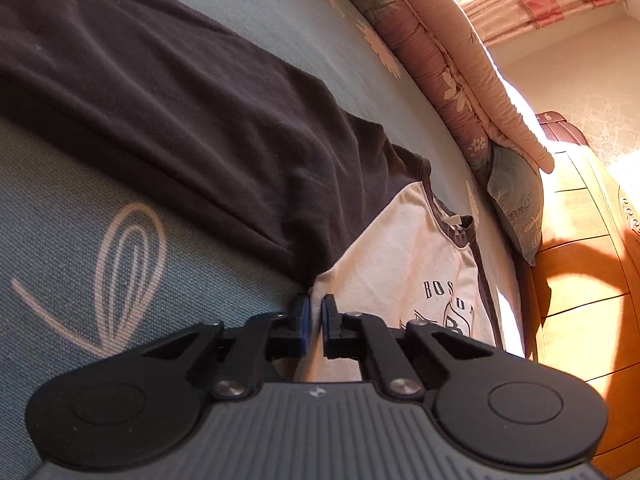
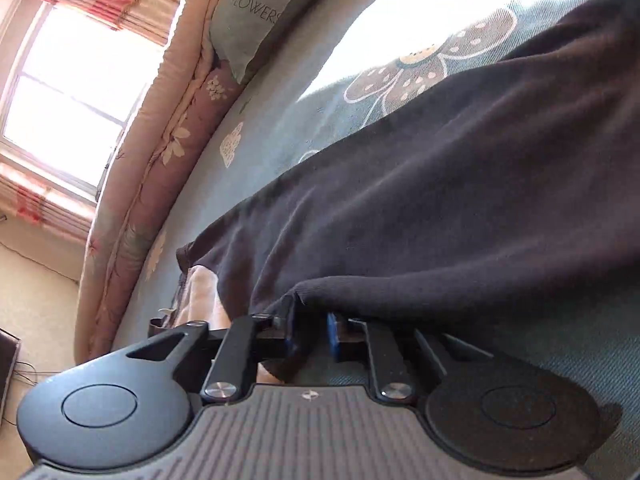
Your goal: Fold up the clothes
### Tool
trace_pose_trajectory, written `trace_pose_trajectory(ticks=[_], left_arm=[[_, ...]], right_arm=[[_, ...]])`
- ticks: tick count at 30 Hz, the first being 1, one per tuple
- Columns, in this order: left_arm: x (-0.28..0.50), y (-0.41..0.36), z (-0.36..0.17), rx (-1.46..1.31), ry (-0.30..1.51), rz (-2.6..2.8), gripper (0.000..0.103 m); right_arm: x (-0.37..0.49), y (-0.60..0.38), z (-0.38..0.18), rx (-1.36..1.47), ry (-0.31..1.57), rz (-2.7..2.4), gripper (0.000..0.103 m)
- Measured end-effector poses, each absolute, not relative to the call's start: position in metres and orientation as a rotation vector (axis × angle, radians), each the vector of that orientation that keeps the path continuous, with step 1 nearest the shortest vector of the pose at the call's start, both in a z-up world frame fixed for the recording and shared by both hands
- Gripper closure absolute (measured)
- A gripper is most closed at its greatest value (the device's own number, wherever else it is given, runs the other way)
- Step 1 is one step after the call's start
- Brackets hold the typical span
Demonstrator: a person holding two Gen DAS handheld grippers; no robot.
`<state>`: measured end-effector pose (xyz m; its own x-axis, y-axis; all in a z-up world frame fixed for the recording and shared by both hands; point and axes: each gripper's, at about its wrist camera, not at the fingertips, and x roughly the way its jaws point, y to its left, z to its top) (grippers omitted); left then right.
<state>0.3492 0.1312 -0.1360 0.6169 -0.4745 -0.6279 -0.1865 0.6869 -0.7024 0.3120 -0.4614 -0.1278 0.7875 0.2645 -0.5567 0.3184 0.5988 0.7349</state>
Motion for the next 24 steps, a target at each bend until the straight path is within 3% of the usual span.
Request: trace_pose_trajectory(ticks=[5, 8, 10, 13, 15, 24], left_arm=[[0.349, 0.15, -0.128, -0.828, 0.866, -0.138, 0.099], [0.343, 0.157, -0.124, -0.837, 0.863, -0.147, 0.099], [0.332, 0.153, -0.12, -0.822, 0.87, -0.188, 0.098], [0.318, 0.142, -0.115, -0.8, 0.907, -0.26, 0.079], [0.315, 0.136, -0.116, -0.748, 0.932, -0.266, 0.067], [0.33, 0.125, -0.126, -0.746, 0.909, -0.276, 0.059]], right_arm=[[0.319, -0.473, -0.115, 0.826, 0.64, -0.12, 0.094], [0.32, -0.474, -0.114, 0.782, 0.695, -0.091, 0.086], [0.306, -0.467, -0.11, 0.78, 0.724, -0.035, 0.066], [0.284, -0.458, -0.103, 0.775, 0.767, 0.049, 0.043], [0.267, -0.45, -0.103, 0.733, 0.817, 0.088, 0.042], [0.196, -0.419, -0.106, 0.626, 0.929, 0.189, 0.031]])
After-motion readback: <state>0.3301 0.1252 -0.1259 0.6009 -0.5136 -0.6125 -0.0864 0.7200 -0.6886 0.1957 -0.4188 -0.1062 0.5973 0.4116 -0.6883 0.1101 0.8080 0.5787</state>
